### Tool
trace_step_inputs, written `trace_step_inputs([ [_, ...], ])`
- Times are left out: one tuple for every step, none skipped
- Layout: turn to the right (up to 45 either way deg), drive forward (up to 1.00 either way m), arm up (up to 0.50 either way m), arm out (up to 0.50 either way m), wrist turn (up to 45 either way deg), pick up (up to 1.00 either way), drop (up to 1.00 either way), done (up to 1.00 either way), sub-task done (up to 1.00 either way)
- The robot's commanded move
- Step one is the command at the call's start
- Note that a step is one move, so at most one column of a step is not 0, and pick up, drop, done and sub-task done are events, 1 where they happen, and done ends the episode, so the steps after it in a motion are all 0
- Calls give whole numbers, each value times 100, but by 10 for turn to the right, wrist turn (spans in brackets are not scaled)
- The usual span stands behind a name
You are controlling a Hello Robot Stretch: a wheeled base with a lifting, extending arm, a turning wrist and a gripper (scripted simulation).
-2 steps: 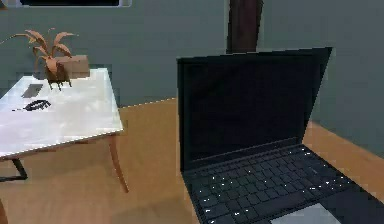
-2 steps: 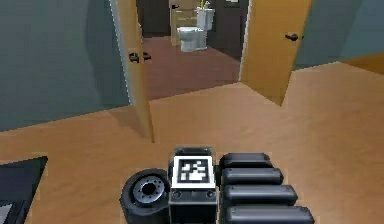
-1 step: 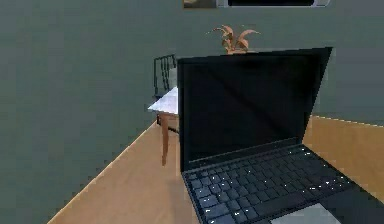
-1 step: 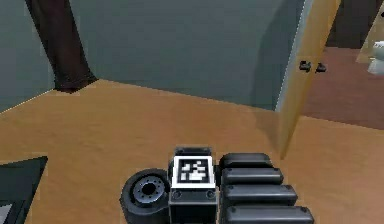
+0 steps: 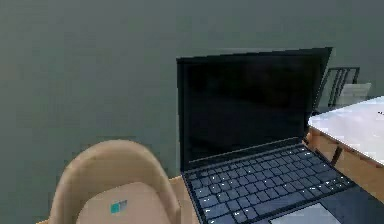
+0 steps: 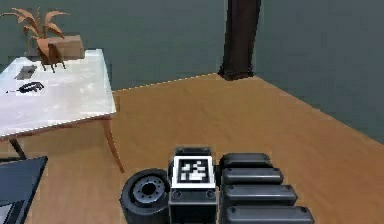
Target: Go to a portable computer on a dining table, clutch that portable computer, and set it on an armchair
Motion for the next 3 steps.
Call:
trace_step_inputs([
  [-450,0,0,0,0,0,0,0,0],
  [-90,0,0,0,0,0,0,0,0],
  [450,0,0,0,0,0,0,0,0],
])
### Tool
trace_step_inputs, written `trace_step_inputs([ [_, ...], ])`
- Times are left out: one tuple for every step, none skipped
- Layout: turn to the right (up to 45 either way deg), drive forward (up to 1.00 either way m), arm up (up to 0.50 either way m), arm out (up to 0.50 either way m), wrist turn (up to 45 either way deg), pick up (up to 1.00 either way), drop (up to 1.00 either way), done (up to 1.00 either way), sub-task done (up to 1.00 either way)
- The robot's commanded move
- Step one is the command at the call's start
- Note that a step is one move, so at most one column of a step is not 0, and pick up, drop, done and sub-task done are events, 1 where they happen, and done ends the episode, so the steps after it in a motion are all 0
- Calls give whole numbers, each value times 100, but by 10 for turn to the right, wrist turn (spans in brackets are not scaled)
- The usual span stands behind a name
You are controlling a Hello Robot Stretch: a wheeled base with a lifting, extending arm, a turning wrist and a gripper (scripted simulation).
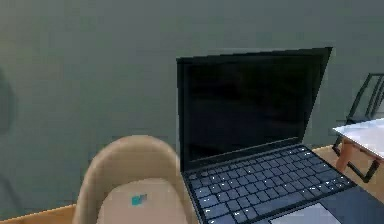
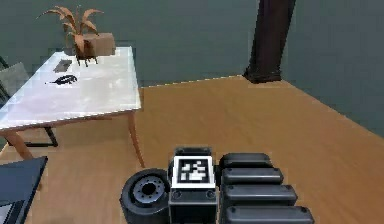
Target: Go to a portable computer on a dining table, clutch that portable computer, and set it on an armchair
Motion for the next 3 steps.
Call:
trace_step_inputs([
  [450,0,0,0,0,0,0,0,0],
  [450,0,0,0,0,0,0,0,0],
  [150,0,0,0,0,0,0,0,0],
])
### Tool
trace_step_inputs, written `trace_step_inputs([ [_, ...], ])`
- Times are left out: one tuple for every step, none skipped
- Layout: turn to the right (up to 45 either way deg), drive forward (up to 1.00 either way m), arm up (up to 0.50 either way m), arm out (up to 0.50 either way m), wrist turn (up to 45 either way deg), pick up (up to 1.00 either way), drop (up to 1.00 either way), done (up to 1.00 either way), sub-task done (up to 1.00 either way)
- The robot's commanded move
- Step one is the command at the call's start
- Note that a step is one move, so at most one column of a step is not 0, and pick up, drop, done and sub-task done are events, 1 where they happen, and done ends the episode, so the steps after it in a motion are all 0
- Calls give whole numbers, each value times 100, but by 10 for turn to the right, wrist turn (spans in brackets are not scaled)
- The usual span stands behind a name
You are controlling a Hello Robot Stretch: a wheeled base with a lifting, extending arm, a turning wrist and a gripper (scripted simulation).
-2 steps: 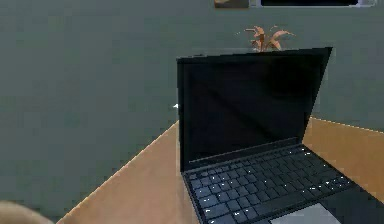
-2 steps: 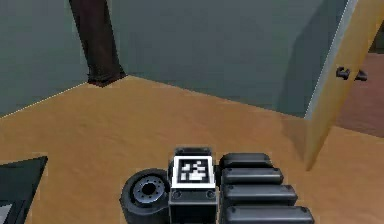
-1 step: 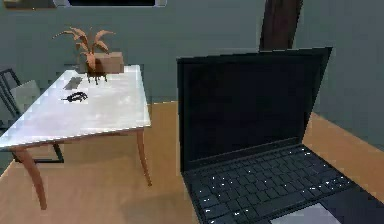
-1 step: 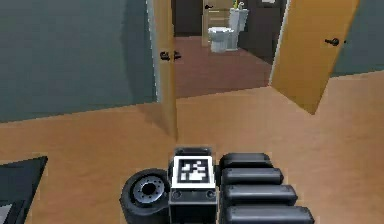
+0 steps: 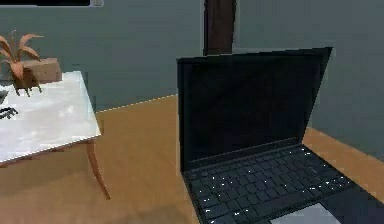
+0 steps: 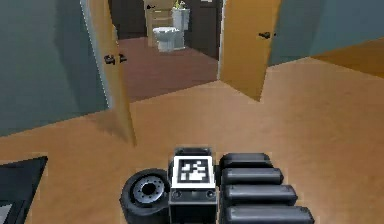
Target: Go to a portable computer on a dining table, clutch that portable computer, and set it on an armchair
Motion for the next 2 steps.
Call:
trace_step_inputs([
  [-450,0,0,0,0,0,0,0,0],
  [-450,0,0,0,0,0,0,0,0],
])
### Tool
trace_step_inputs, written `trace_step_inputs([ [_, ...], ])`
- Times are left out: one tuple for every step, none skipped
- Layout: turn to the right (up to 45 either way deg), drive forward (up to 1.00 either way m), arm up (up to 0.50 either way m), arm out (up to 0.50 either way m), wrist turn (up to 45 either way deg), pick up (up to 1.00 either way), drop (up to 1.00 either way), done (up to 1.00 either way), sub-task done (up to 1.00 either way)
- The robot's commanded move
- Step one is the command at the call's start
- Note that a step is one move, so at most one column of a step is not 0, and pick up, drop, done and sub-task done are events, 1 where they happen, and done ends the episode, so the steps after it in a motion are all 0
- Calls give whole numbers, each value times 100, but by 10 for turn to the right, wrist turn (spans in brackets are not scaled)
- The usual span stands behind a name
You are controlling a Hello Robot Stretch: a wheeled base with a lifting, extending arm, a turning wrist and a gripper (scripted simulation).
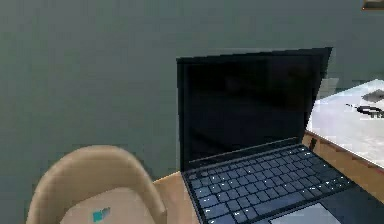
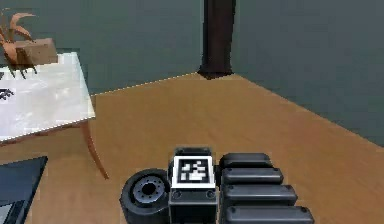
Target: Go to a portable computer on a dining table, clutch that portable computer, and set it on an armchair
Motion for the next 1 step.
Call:
trace_step_inputs([
  [-450,0,0,0,0,0,0,0,0],
])
